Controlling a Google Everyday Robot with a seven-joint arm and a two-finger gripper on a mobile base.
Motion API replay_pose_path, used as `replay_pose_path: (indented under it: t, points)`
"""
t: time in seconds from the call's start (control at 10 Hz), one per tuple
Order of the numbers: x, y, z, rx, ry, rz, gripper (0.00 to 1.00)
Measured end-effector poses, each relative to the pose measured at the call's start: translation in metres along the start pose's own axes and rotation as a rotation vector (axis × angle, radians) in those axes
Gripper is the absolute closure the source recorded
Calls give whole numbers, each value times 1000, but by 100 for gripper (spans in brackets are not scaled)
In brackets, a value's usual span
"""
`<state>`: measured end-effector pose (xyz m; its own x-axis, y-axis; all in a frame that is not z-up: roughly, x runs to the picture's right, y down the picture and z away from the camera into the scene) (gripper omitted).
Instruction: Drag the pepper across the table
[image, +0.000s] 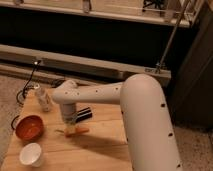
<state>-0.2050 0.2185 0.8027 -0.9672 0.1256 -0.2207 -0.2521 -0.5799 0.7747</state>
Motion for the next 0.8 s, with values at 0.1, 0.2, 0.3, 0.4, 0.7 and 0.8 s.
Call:
replay_pose_path:
  t: [0.1, 0.2, 0.3, 0.4, 0.7, 0.8]
  points:
    - [11, 2, -1, -1, -9, -31, 90]
    - [24, 5, -2, 0, -16, -63, 90]
    - [32, 7, -1, 2, -22, -84, 90]
    - [42, 10, 2, 9, -29, -106, 90]
    - [66, 22, 9, 28, -39, -151, 90]
    - [74, 28, 11, 30, -40, -161, 90]
